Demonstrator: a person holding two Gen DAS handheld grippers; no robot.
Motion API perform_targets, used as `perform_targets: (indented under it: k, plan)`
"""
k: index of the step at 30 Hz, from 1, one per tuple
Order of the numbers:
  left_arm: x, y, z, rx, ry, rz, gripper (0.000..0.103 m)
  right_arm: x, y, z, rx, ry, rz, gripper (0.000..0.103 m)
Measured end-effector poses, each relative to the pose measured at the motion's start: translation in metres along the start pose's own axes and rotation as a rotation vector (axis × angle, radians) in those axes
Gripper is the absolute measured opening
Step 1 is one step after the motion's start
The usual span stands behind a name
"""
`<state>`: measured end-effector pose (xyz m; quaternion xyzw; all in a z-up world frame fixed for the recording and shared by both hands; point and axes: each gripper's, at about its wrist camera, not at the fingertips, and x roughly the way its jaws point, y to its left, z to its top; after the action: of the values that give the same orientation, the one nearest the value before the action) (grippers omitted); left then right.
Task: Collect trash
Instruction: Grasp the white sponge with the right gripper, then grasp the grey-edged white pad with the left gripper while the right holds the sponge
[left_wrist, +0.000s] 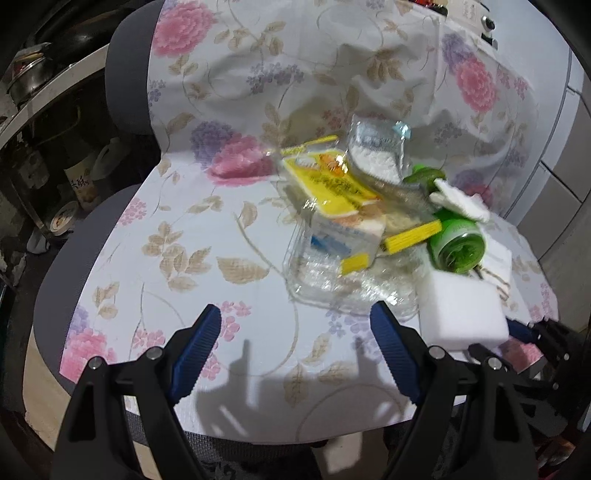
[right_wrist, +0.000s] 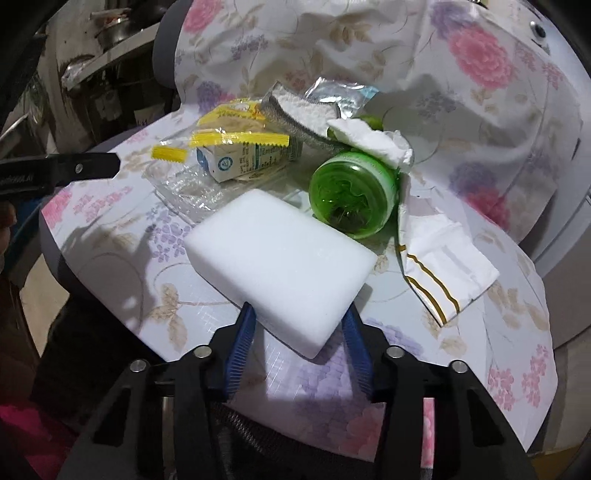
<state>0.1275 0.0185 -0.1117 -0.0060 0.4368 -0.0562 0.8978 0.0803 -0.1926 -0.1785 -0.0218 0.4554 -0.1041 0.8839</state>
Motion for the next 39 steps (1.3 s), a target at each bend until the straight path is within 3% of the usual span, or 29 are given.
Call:
perform_targets:
  k: [7, 9, 12, 15, 22, 29, 31, 32, 33, 39]
  plan:
    - [-0.01, -0.025, 0.036, 0.024, -0.068, -0.062, 0.081, -0.048, -0.019, -0.002, 0.097, -0.104, -0.034, 0.043]
    - [-0.008, -0.036, 0.046, 0.036, -0.081, -0.079, 0.07, -0.062, -0.032, -0.001, 0.146, -0.147, -0.098, 0.043]
    - [0.007, -0.057, 0.061, 0.047, -0.058, -0.113, 0.055, -0.073, -0.048, -0.003, 0.196, -0.191, -0.139, 0.043]
    - [0.025, -0.072, 0.07, 0.04, -0.021, -0.148, 0.054, -0.074, -0.063, -0.006, 0.224, -0.205, -0.169, 0.044]
    - [0.063, -0.101, 0.08, 0.069, 0.031, -0.11, 0.054, -0.067, -0.078, -0.015, 0.268, -0.202, -0.17, 0.044]
    - [0.079, -0.096, 0.083, 0.054, 0.048, -0.101, 0.033, -0.067, -0.084, -0.019, 0.29, -0.205, -0.166, 0.045]
    - [0.076, -0.097, 0.084, 0.073, 0.027, -0.098, 0.023, -0.068, -0.084, -0.02, 0.296, -0.208, -0.165, 0.045]
    - [0.075, -0.097, 0.084, 0.082, 0.019, -0.098, 0.01, -0.069, -0.083, -0.019, 0.298, -0.212, -0.164, 0.045]
    - [0.074, -0.098, 0.086, 0.085, 0.011, -0.098, 0.007, -0.07, -0.083, -0.019, 0.299, -0.216, -0.165, 0.045]
    - [0.044, -0.088, 0.101, 0.075, -0.111, -0.111, 0.002, -0.079, -0.08, -0.017, 0.298, -0.237, -0.176, 0.045]
